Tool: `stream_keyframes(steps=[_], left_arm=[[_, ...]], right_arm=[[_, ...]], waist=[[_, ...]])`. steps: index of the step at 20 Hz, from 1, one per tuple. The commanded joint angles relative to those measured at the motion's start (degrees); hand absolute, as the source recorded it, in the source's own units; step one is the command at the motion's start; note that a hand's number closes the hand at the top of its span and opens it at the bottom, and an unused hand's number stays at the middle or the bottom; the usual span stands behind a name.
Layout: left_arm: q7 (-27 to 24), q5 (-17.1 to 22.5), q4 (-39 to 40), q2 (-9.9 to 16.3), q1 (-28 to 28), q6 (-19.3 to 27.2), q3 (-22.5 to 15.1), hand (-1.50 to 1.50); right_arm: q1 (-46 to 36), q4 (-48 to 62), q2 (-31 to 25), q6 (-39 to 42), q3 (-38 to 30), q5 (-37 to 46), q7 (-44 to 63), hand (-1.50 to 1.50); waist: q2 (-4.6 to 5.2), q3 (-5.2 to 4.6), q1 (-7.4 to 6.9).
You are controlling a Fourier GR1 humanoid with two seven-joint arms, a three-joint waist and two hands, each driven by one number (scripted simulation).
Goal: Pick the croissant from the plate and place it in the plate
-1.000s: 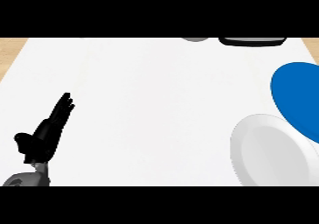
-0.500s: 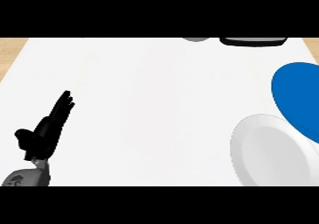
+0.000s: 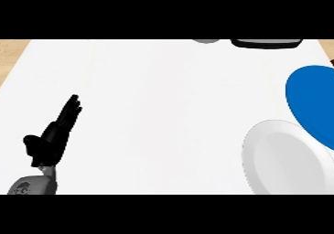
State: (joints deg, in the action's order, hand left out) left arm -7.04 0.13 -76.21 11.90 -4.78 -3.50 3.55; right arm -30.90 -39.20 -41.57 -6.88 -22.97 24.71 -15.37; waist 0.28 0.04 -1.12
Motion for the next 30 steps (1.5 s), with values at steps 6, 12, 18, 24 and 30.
stream_keyframes(steps=[6, 12, 18, 24, 30], left_arm=[[-0.6, -1.4, -3.3, -0.8, 3.1, 0.7, -0.5, 0.00], [0.9, -0.3, -0.6, -0.7, 0.0, 1.1, 1.3, 0.00], [0.3, 0.6, -0.4, 0.9, 0.6, -1.0, 2.2, 0.00], [1.6, 1.8, -2.7, 2.1, 1.5, -2.5, 3.0, 0.00], [0.8, 0.0, -2.0, -1.9, 0.9, -0.2, 0.4, 0.00]], right_arm=[[-8.3, 14.9, 0.6, -1.4, -2.6, -1.5, 0.8, -1.50], [-6.8, 12.6, -0.4, 0.5, -12.8, -12.6, -4.6, -1.50], [-1.5, 18.2, -6.9, 12.6, -22.0, -22.2, -9.5, -1.50], [9.3, 24.5, -13.1, 24.3, -26.0, -25.4, -18.7, -1.50], [13.6, 27.0, -15.2, 29.6, -24.6, -23.9, -25.7, -1.50]], waist=[[0.04, 0.05, -0.22], [-0.18, 0.05, 1.22], [0.03, 0.11, 1.31], [0.18, 0.31, 1.03], [0.33, 0.41, 0.34]])
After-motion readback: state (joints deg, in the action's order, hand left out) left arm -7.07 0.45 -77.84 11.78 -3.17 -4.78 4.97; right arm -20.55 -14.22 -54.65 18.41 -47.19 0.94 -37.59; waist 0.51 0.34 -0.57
